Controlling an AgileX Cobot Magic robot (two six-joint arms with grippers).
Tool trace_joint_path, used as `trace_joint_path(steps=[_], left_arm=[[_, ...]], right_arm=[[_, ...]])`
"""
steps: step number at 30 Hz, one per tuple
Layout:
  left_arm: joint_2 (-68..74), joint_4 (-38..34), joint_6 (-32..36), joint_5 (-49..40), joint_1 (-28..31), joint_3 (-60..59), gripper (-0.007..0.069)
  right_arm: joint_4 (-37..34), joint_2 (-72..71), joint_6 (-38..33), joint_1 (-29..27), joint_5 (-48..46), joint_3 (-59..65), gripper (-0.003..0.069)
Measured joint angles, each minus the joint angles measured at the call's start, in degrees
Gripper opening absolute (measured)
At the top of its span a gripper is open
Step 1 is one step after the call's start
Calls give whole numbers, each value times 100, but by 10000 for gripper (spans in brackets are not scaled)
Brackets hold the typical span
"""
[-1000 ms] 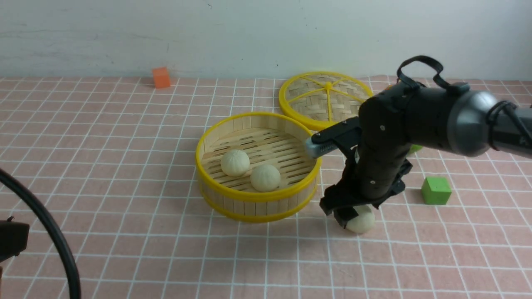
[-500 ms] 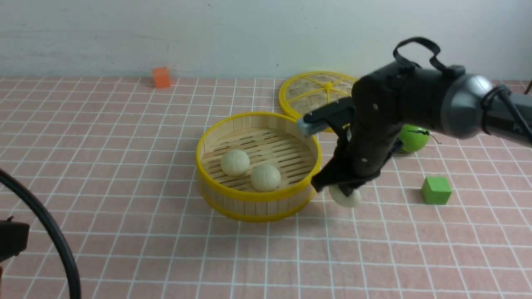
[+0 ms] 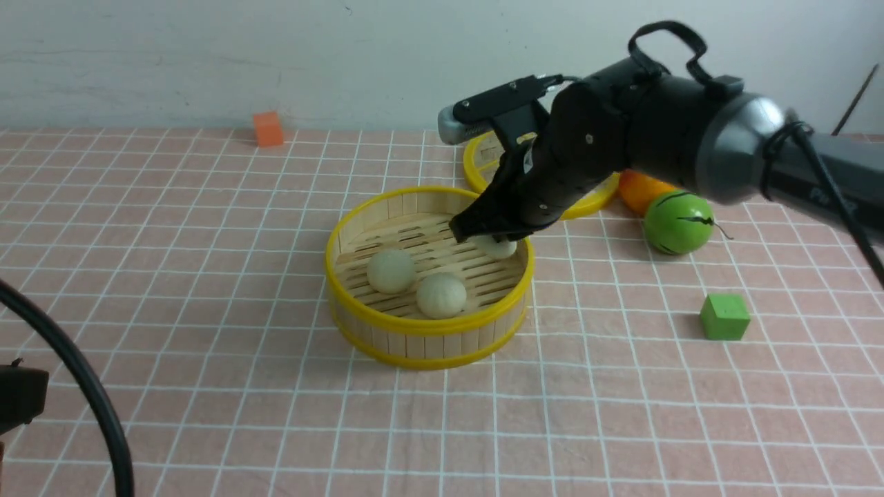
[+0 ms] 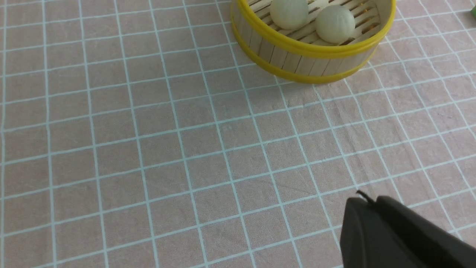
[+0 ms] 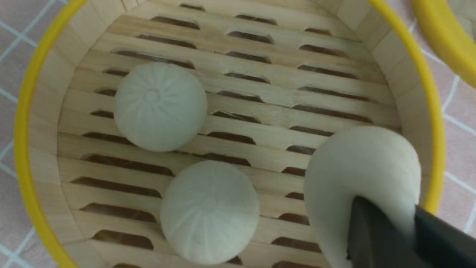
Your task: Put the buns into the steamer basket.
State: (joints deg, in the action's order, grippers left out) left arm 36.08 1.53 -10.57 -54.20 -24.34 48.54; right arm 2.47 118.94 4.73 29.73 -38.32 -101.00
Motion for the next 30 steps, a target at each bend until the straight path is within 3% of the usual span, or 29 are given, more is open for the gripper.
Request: trace_joint_path(steps=[5,13,17,23,27,30], left_arm=[[0,0,0,0,0,0,26],[0,0,0,-4,0,0,35],[-6,5,-80,-4,0,-6,38],[-303,11,-110,83,0,-369,38],[-885,-16,-115,172,0,-905,39],[-1788,-92,-121,441,0,-1481,39]], right_arm=[[-23,378,0,4,97,-49,110],[-23,501,0,4,-58,-342,423],[-38,510,0,4,-747,-821,493],[-41,498,-65,4,-1994,-1738,497],[-165,232,-342,4,-2661,-2112,428],[-474,-313,-725,4,-3156,-2164,298]])
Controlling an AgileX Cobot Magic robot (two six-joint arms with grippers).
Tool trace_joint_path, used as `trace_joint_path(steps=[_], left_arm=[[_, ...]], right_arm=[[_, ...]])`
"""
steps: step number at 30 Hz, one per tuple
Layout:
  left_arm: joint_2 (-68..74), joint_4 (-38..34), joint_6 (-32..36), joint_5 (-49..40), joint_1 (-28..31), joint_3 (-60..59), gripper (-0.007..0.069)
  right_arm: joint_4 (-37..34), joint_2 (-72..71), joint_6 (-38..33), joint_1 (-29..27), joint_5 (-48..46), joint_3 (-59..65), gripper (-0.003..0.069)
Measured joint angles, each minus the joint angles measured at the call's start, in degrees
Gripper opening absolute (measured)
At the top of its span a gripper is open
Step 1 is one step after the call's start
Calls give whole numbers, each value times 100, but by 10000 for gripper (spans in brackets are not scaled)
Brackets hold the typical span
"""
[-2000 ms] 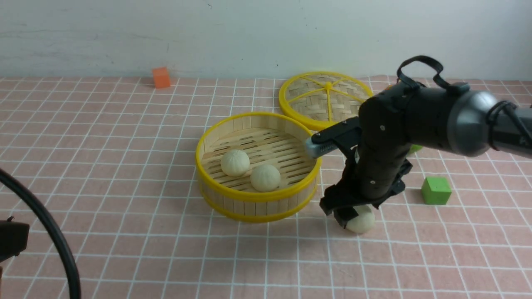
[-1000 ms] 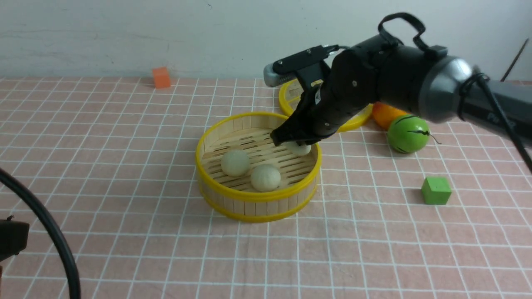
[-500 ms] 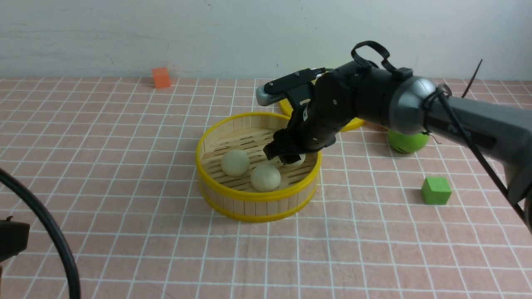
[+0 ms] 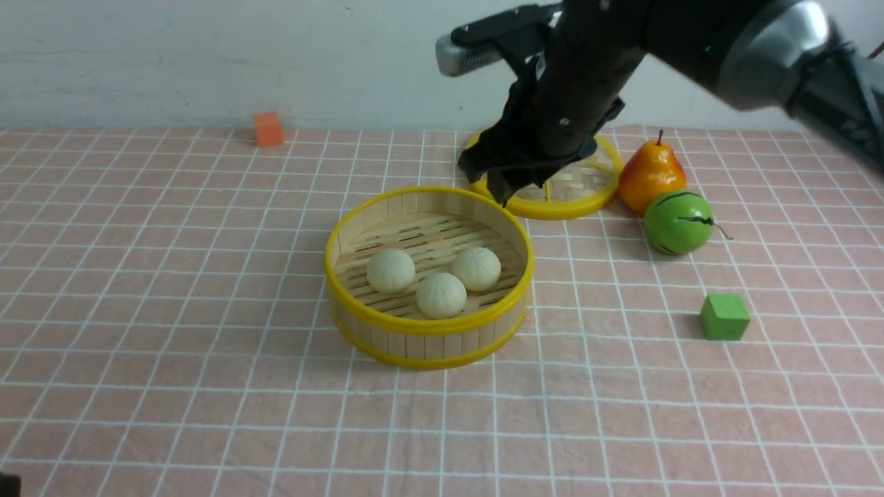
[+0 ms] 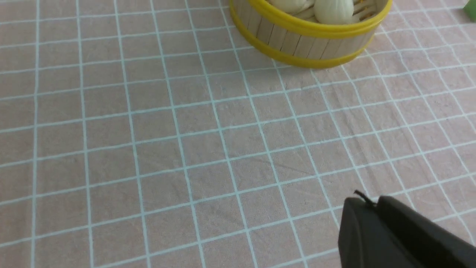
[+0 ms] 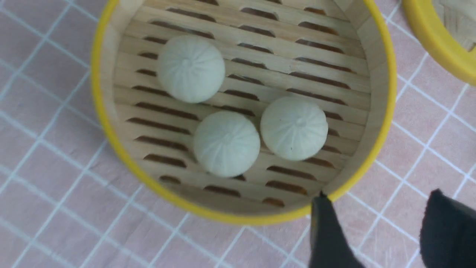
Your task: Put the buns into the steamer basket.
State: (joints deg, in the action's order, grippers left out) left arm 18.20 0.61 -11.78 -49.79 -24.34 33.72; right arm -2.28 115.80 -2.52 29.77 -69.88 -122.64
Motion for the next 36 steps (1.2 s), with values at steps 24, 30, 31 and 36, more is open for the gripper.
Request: trace_joint_path(steps=[24,30,31,36], left_arm=[[-1299,-61,-6,868,0,-1149,39],[-1299,-61,-6,868,0,-1149,48],[-1299,-61,-6,868,0,-1149,50],[-1299,-61,-6,868,0,-1152,51]], right_arm=[[-1129,-6225,-773,0,4308,6504,-13],[-1141,-7318,-773,0,4868,7550,-10],[-1146,-7420,-773,0,4880,7637,-10],[-1152,-7771,-777,0,4804,8040,-5]])
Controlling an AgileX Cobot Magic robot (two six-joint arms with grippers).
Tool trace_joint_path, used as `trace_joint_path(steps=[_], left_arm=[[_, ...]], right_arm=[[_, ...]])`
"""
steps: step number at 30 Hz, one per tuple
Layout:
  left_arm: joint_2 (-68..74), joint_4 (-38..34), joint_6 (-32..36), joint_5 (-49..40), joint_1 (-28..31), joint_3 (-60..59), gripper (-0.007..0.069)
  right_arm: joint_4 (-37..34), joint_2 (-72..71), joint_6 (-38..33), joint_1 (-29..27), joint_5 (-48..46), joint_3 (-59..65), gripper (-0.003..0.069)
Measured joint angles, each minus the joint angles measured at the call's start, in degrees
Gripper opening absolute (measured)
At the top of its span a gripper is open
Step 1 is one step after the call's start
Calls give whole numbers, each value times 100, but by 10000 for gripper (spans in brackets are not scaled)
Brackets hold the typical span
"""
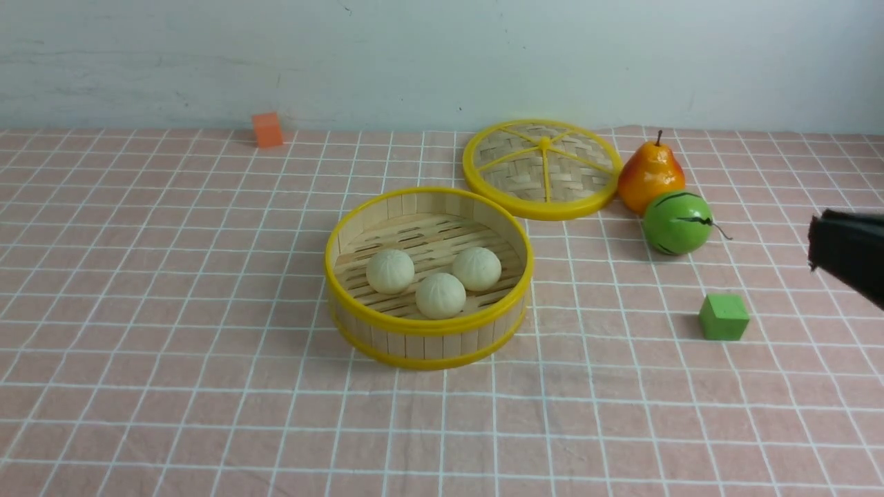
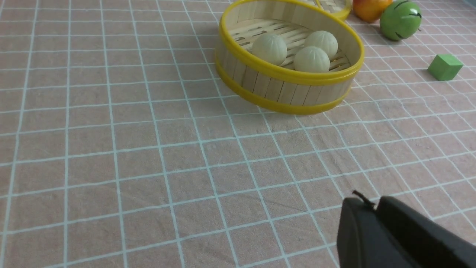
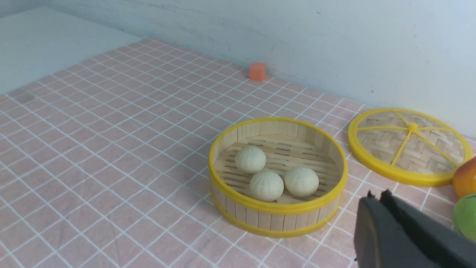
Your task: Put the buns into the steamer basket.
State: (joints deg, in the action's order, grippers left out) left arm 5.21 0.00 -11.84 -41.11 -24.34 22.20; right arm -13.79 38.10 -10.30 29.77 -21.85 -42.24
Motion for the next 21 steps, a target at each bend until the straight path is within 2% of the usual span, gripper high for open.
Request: trace_joint_path(steps=[15,18,21], left_arm=[[0,0,0,0,0,0,57],[0,0,0,0,0,0,57],[0,0,0,0,0,0,57]], right_arm=[[24,-27,0,0,-341,210,-1],[-20,-77,0,0,25,476,-19],[-25,-430,0,-147,851,1256,-21]])
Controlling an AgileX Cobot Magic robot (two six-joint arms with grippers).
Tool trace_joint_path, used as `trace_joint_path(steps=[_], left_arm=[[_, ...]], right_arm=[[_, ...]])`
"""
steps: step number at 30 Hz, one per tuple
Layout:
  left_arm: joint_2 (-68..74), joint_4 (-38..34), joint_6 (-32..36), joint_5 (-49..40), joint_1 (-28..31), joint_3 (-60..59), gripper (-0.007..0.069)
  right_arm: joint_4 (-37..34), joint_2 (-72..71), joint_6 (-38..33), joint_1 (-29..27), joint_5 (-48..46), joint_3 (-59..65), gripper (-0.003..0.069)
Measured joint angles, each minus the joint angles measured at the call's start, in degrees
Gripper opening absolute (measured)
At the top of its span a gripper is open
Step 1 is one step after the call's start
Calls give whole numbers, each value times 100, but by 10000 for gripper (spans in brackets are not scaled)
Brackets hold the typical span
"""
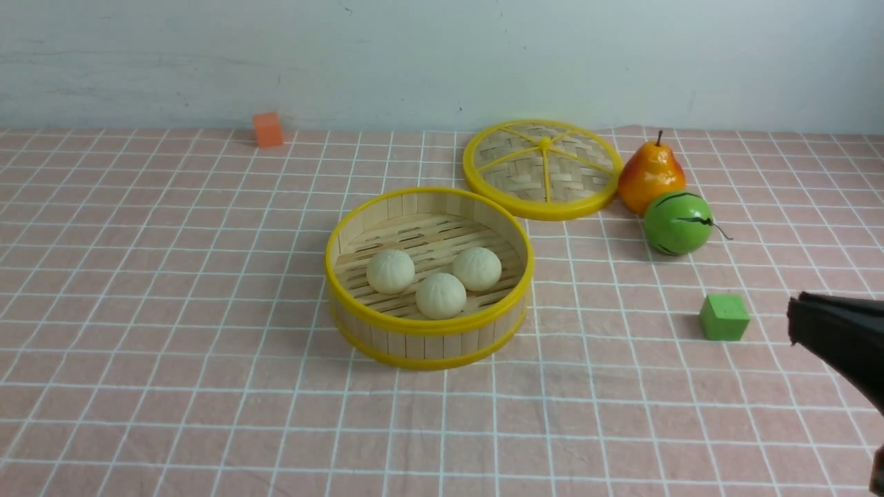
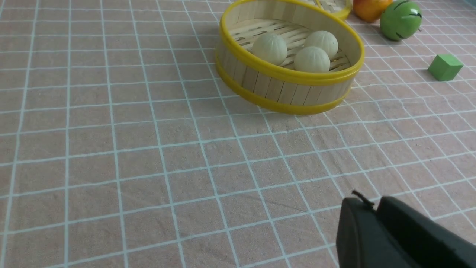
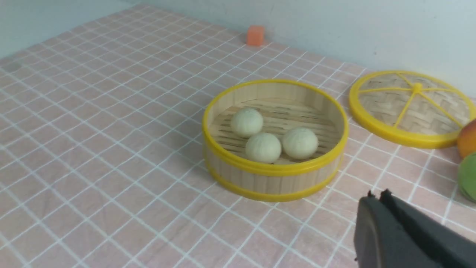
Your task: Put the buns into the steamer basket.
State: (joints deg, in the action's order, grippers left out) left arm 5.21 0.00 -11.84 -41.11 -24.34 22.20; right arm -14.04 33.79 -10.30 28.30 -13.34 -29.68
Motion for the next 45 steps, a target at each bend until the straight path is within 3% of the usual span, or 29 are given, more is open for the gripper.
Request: trace_joint_path(steps=[7,11,15,24,45], left_arm=[[0,0,0,0,0,0,57],[0,0,0,0,0,0,62],[0,0,0,0,0,0,71],[0,0,0,0,0,0,74],[0,0,0,0,0,0,92]], right_arm=[[75,-1399,181,-1030,761,1719,-21],[778,-2555,951,-2135,415,2445,-21],[1066,-3173,1620,-2732,-111,2832,-21],[1211,-3430,1768,-2928,-845,3068,-22],[1212,-3436,1768,-2934,-910,3055,-18]])
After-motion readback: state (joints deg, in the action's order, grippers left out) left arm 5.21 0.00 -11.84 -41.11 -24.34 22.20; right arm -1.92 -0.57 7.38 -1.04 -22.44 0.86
